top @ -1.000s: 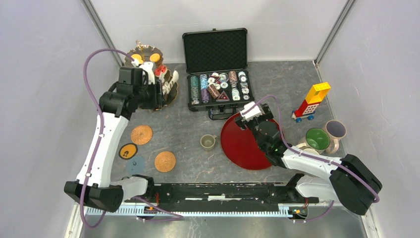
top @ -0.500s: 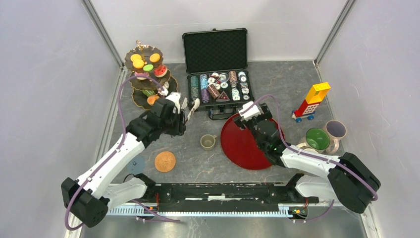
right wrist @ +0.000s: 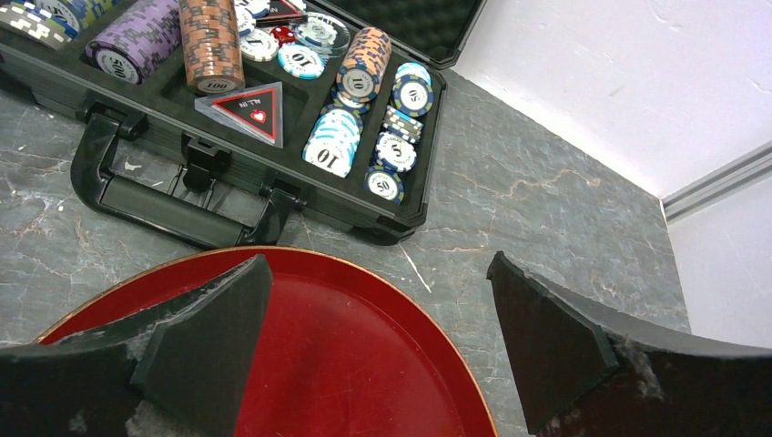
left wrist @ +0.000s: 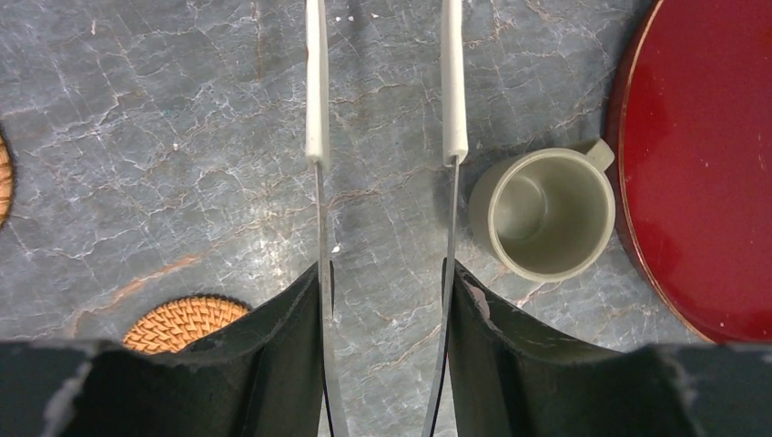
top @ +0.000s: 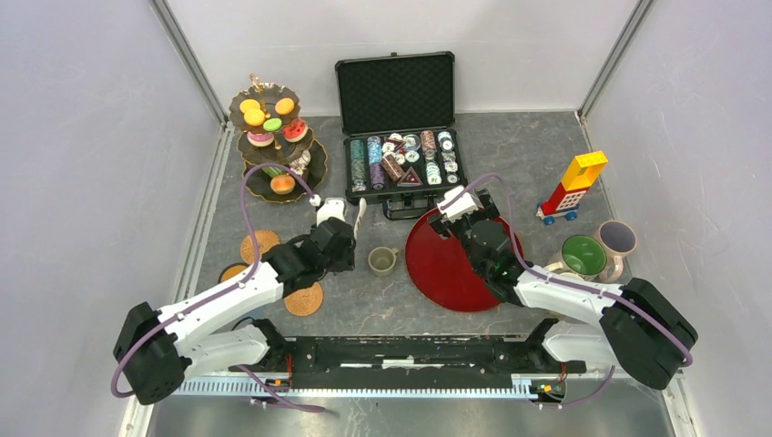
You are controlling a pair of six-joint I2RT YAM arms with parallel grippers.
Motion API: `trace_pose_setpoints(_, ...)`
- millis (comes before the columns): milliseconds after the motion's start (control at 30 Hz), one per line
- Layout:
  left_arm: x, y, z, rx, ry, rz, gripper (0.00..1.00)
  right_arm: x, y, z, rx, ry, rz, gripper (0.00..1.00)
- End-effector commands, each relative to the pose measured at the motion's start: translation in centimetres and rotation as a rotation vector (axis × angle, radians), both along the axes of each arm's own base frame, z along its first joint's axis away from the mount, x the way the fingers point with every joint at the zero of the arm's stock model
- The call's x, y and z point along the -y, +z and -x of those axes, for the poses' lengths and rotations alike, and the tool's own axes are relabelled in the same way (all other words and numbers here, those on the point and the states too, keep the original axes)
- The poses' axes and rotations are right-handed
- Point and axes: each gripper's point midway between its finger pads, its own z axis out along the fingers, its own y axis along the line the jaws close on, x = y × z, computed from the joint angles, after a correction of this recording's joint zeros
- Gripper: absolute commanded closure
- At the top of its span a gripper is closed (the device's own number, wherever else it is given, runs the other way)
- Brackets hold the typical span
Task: Serve the afternoon tea
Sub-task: Place the clamp on the tray.
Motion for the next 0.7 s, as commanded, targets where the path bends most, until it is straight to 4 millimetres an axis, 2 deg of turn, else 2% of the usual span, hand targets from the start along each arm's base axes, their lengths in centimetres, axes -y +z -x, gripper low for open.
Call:
trace_pose_setpoints(0,1.1,0.2,-1.7,0.062,0.114,0.074,0.48,-0.8,2.2,-0.6,0.042,0.003,-0.048,0.02)
trace_pose_setpoints(167,2.1,-1.2,-1.5,0.012,0.106,0.028,0.48,-0.4,2.4,-0.5,0.050,-0.008,-0.047,0.02)
trace_pose_setpoints(400,1.5,-2.0,-0.7,0.009,0.136,0.038,0.48,-0.3,2.5,-0.5,0.053,-0.010,-0.048,0.02)
trace_pose_setpoints(467,1.4,-1.3,-0.8,0.029,0.129,0.044,0.48,-0.3,2.4,-0.5,0.051,-0.009,-0.048,0.02)
trace_pose_setpoints(533,1.6,0.2,-1.1,0.067,0.103,0.062,0.49,-0.3,2.4,-0.5,0.051,-0.009,-0.044,0.02)
trace_pose_setpoints(667,4.4,3.3,-1.1,0.145,-0.097,0.142,0.48,-0.3,2.5,-0.5,0.052,-0.012,-0.044,0.02)
